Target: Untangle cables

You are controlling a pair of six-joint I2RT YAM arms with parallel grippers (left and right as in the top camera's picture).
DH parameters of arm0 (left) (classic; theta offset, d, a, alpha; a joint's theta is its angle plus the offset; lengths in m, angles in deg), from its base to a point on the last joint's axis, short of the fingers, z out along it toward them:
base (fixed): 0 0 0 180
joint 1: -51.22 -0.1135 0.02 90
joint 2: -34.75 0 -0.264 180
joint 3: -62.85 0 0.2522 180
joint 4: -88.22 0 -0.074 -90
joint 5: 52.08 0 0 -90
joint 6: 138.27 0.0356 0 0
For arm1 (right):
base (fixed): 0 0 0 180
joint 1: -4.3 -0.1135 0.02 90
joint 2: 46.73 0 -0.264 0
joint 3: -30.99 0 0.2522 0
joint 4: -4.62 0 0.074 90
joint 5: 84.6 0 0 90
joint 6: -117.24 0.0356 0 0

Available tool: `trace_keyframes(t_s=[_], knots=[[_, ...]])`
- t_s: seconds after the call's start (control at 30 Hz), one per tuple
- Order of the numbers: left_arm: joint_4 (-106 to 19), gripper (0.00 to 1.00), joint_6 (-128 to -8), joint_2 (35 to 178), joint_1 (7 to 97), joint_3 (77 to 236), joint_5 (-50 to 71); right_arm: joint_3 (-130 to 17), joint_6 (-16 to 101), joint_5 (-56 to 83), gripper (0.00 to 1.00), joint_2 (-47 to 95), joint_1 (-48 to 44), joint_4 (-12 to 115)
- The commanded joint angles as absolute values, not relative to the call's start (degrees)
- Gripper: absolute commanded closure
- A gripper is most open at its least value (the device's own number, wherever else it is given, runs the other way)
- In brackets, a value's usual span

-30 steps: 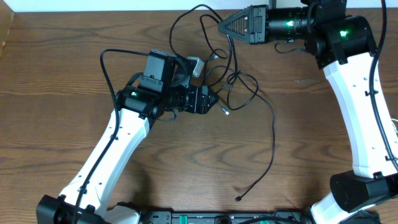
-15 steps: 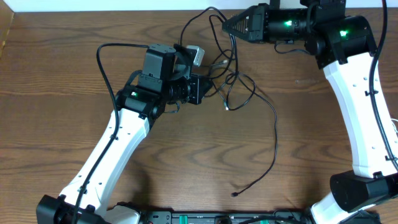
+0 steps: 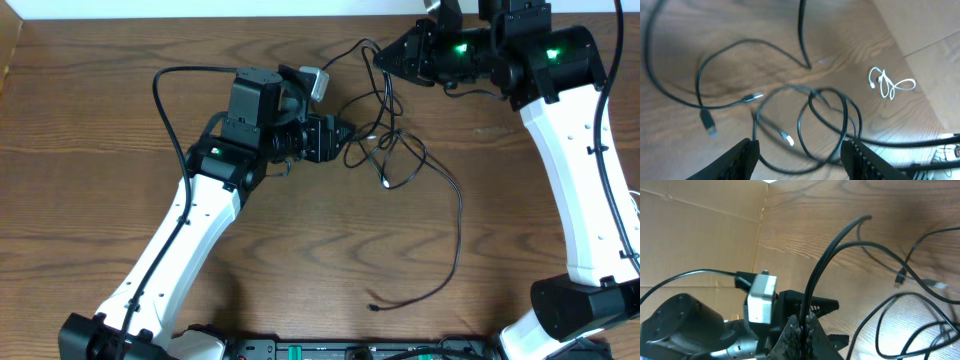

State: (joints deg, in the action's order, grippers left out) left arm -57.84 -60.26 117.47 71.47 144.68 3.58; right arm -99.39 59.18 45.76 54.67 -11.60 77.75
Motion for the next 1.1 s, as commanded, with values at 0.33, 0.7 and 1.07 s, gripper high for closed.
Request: trace_keyframes(t_s=[0.33, 0.7, 1.07], knots=[[-54.30, 0.39, -48.91, 117.10, 74.27, 145.16, -5.60, -100.26, 61.30, 34.94, 0.99, 54.67, -9.85, 78.04], [-61.07, 0.38, -50.18, 117.10, 74.29, 145.18, -15.42, -100.02, 59.75, 35.93, 0.99, 54.76, -10.22, 81.12], [-62.58, 0.39, -47.14, 117.10, 74.44, 145.18, -15.42, -100.02, 61.10, 50.62, 0.99, 54.76, -11.92, 77.97]])
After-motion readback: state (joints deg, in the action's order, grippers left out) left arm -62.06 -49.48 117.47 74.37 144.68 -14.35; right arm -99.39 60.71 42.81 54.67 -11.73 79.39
